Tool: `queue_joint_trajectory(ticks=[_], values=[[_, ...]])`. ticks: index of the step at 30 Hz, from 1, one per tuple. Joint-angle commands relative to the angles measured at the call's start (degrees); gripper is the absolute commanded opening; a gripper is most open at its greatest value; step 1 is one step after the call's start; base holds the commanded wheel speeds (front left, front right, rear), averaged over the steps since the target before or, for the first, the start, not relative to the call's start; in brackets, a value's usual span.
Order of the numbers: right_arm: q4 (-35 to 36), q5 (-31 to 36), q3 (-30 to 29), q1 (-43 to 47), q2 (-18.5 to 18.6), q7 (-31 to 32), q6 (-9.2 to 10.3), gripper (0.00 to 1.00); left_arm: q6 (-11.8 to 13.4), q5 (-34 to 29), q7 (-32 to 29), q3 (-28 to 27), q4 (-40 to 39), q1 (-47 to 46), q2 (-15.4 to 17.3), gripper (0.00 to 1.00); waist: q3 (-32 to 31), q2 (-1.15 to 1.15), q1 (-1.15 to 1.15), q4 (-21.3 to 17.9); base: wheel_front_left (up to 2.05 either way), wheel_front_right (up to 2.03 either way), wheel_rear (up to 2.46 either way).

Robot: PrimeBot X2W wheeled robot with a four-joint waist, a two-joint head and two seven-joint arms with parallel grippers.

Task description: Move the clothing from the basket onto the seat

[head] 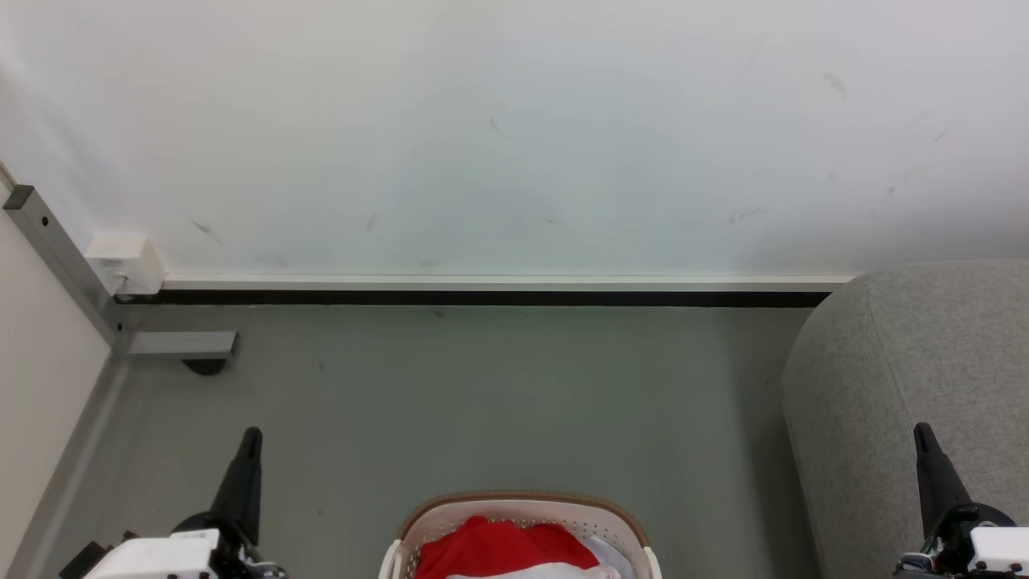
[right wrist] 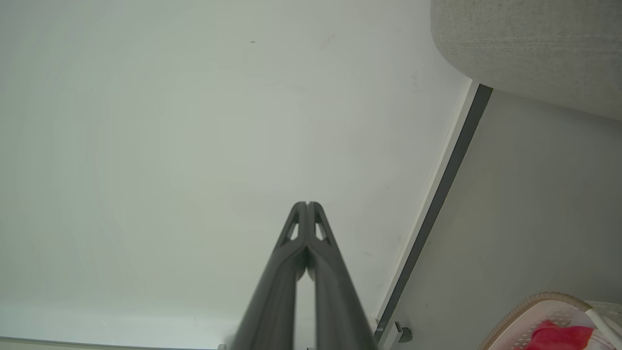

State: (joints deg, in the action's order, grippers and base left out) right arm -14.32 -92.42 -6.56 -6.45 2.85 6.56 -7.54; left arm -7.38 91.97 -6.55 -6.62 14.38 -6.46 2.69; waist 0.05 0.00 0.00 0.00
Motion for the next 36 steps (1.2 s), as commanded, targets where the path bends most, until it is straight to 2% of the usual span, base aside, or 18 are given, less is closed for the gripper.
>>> queue_joint_trajectory(ticks=[1,30,31,36], values=[[-0.02,0.23,-0.19,-0.31,0.01,0.16,0.13,0.00,-0.27,0.74,-0.21,-0.02,-0.13,-0.33,0.45,0.00,0.00,0.00,0.00,0.00,0.00,0.00,0.00],[-0.54,-0.05,0.14,0.29,-0.08,-0.09,-0.01,0.00,0.05,0.00,0.14,0.02,0.46,0.29,-0.16,0.00,0.00,0.00,0.00,0.00,0.00,0.00,0.00],[-0.70,-0.13,0.25,0.65,-0.16,-0.17,-0.01,1.00,0.11,0.04,0.25,0.10,0.68,0.59,-0.25,1.00,0.00,0.00,0.00,0.00,0.00,0.00,0.00],[0.35,-2.75,1.25,0.47,-0.13,-1.62,-0.01,1.00,0.09,0.69,1.77,0.60,-0.13,0.41,-0.21,1.00,0.01,0.00,0.00,0.00,0.00,0.00,0.00]])
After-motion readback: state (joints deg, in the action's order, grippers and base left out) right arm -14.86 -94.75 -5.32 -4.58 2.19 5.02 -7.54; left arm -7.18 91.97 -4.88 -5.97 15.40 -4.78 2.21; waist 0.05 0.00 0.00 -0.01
